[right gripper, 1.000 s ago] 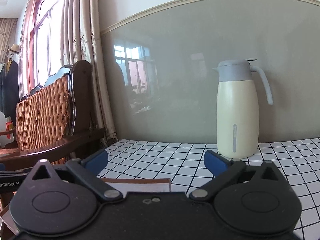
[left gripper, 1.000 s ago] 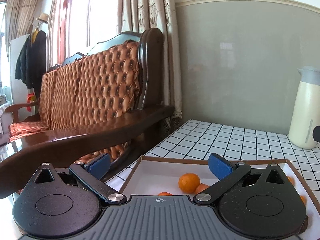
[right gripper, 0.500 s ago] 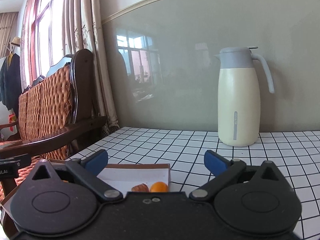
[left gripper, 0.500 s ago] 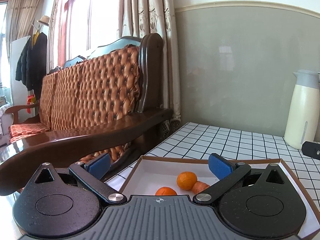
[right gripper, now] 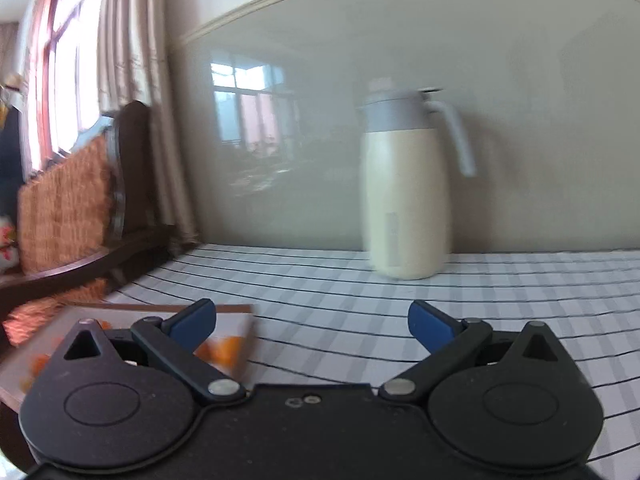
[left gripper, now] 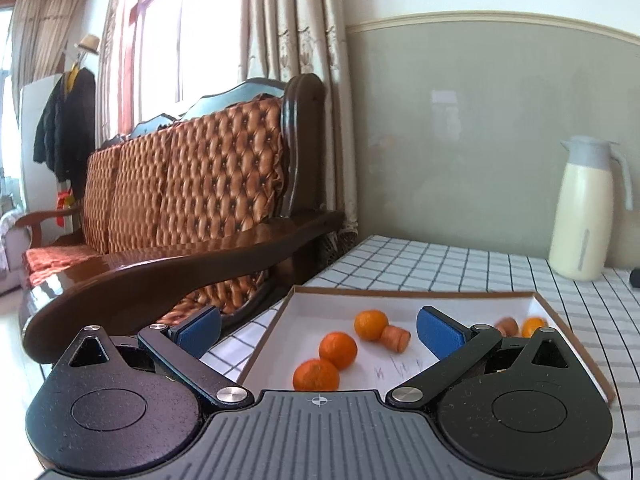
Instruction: Organize fruits
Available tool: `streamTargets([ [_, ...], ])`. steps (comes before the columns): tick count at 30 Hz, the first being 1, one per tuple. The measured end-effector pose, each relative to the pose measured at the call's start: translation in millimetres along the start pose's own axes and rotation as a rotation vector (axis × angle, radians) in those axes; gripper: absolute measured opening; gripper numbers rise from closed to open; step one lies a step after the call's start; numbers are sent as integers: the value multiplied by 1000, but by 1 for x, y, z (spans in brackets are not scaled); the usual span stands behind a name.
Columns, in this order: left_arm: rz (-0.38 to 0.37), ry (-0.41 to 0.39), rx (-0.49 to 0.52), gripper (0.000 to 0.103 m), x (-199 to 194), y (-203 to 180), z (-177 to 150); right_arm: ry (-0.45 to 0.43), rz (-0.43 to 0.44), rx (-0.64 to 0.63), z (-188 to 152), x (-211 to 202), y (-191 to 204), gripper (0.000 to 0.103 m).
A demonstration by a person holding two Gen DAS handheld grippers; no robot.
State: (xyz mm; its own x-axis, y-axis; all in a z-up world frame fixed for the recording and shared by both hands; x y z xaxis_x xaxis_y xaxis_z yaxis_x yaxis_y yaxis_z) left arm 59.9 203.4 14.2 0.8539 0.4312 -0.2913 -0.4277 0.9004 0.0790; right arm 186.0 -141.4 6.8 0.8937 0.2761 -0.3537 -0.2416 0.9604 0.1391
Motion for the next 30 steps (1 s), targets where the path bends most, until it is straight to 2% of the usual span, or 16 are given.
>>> streamTargets([
  [3, -2, 8, 22, 103, -13, 0, -6, 32, -82, -5, -6, 2, -37, 97],
  [7, -15, 25, 26, 103, -27, -3, -13, 54, -134, 112, -13, -2, -78, 97],
  [9, -21, 25, 22, 103, -33, -6, -15, 66, -176, 114, -17, -4, -92, 97],
  [13, -39, 32, 28, 103, -42, -17, -19, 86, -179, 144, -23, -15, -106, 97],
  [18, -76, 51, 28, 103, -51, -33, -22, 56, -125, 109, -20, -36, -93, 97],
  [30, -125, 71, 30, 103, -73, -58, -16, -1, 101, 17, -15, -85, 3, 97],
])
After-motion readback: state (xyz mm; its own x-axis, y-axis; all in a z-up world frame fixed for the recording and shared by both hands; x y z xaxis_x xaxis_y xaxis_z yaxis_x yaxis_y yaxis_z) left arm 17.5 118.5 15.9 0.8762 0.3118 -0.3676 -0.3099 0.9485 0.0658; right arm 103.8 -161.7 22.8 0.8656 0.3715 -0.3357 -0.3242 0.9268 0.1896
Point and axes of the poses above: each gripper's, at about its wrist camera, not at the fingertips, and x roughly the way its jaws point, y to its left, z to its top, the point moved 7 cm from there along x, roughly the way its jaws point
